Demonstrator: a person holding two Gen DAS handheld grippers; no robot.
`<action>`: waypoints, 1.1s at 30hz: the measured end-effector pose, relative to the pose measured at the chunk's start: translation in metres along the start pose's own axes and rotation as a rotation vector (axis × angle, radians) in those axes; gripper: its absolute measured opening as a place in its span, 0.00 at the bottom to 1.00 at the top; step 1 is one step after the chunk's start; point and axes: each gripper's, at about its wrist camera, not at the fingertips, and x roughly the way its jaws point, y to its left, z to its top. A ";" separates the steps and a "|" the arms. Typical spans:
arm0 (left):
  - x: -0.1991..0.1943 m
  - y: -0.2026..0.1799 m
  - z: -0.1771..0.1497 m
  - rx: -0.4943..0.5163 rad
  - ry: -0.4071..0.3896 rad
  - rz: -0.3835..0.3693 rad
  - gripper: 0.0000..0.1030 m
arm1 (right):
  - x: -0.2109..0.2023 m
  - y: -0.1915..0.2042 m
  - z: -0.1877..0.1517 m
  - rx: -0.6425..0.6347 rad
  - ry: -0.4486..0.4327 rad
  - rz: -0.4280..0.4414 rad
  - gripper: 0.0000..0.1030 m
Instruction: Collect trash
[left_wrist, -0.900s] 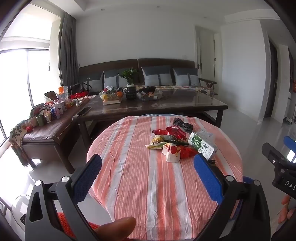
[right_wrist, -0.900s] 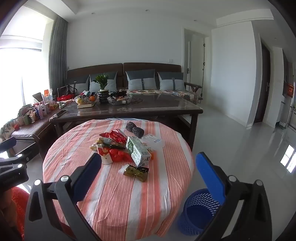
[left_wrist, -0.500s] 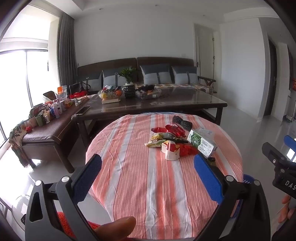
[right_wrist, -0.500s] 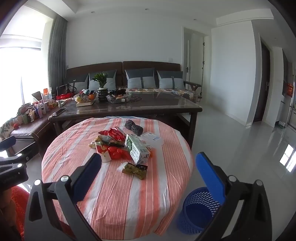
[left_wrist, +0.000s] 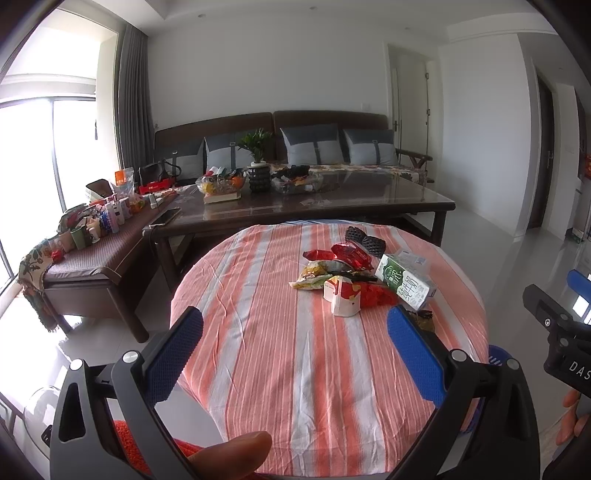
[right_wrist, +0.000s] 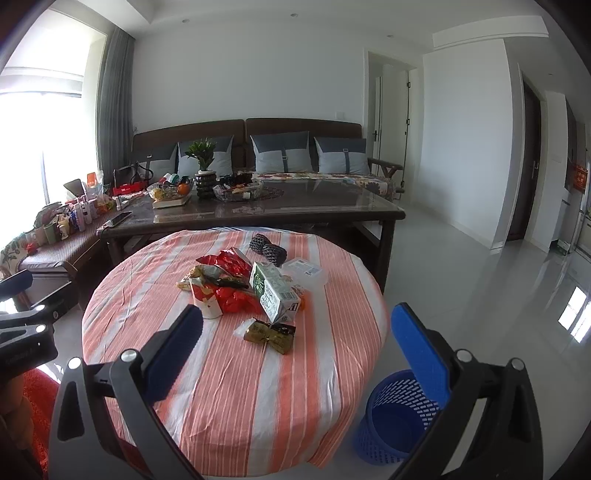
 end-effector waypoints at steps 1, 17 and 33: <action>0.000 0.001 -0.001 0.000 0.000 0.000 0.96 | 0.000 0.000 0.000 0.000 0.000 0.002 0.96; 0.004 0.001 -0.005 0.000 0.003 -0.001 0.96 | 0.000 0.000 0.001 0.000 0.002 0.001 0.95; 0.004 0.002 -0.006 0.001 0.005 0.000 0.96 | 0.002 -0.001 0.001 -0.008 0.017 -0.010 0.95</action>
